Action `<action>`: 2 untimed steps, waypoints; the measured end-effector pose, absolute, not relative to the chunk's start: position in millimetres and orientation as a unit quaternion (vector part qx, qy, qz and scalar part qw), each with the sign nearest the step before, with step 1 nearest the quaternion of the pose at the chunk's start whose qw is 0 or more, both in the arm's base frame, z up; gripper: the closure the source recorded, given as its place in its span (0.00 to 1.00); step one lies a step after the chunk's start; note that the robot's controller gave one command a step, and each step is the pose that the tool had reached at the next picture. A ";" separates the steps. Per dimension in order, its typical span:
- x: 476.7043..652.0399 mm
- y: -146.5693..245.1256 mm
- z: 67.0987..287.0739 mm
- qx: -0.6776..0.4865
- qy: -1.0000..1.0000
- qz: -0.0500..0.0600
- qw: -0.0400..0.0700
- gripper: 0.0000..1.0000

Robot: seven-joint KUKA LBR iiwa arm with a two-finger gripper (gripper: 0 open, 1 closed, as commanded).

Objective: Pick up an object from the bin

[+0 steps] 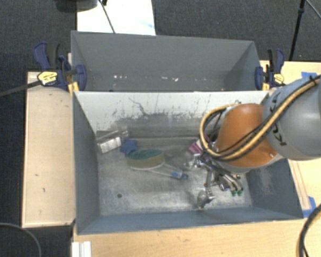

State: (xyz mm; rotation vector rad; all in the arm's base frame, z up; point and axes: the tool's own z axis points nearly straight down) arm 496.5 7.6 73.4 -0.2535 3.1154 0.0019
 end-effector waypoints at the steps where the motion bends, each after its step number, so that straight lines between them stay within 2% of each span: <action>1: 512.8 90.4 72.7 0.000 1.000 0.002 0.006 0.00; 2: 514.5 87.7 74.2 0.000 1.000 0.001 0.008 1.00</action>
Offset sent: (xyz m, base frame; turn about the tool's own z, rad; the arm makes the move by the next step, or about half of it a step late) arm 0.0133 0.0795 -0.0034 0.1643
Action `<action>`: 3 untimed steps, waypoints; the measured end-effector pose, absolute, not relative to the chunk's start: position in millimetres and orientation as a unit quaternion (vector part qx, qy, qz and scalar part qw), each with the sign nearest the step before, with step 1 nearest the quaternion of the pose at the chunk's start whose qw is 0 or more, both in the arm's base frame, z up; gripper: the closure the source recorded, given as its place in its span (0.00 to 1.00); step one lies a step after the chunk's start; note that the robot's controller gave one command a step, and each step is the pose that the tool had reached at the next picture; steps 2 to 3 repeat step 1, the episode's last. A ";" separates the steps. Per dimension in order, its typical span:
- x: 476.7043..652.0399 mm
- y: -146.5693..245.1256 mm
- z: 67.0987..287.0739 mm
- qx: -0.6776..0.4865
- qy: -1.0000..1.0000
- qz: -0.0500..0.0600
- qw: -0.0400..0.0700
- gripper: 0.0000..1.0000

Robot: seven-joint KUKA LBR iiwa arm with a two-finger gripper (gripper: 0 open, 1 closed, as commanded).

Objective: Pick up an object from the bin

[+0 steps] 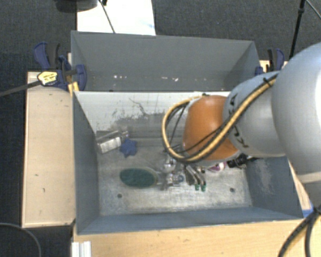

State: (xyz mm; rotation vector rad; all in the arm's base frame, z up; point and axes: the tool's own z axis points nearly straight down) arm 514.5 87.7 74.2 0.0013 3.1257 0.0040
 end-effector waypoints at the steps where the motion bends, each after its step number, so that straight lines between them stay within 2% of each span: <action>1: 501.2 77.4 245.2 -0.052 0.999 0.000 0.005 1.00; 3: 501.2 77.4 245.2 -0.052 0.999 0.000 0.005 1.00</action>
Offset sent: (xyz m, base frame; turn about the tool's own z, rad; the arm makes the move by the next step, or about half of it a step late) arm -0.0153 -0.0100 0.1663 -0.1063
